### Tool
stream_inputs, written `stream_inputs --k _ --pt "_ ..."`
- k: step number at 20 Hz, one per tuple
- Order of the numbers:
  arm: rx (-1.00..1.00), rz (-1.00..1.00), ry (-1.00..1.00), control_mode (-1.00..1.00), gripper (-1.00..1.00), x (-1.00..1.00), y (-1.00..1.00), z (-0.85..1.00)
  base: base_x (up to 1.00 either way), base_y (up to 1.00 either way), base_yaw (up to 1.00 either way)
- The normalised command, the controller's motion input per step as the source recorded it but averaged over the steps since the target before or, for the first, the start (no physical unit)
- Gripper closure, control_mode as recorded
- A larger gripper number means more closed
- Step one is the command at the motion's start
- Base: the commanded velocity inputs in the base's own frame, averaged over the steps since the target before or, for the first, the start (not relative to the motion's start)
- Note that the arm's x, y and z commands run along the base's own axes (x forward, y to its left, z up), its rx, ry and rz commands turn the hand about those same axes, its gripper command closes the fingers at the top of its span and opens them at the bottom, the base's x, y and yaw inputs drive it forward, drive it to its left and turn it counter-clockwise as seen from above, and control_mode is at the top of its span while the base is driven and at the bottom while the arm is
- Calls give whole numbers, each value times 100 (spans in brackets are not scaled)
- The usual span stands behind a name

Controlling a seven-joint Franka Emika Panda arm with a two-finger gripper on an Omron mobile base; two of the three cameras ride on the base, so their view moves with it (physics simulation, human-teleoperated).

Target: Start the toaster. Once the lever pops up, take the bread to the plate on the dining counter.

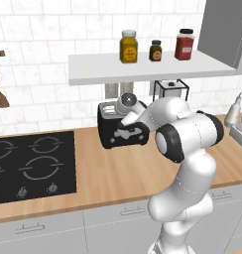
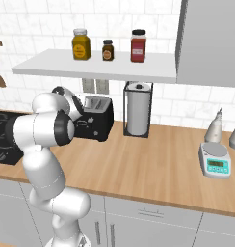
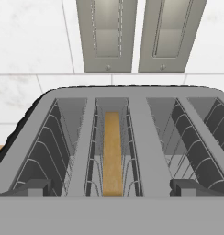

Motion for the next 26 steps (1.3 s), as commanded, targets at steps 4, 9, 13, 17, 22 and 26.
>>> stream_inputs --k 4,9,13,17,22,26 --pt "0 0 0 -100 -100 0 0 0 0 0 0" --pt "0 0 0 -100 -100 0 0 0 0 0 0" --pt "0 0 0 -100 -100 0 0 0 0 0 0" --pt "0 0 0 -100 -100 0 0 0 0 0 0" --pt "0 0 0 -100 -100 0 0 0 0 0 0" --pt "0 0 0 -100 -100 0 0 0 0 0 0"
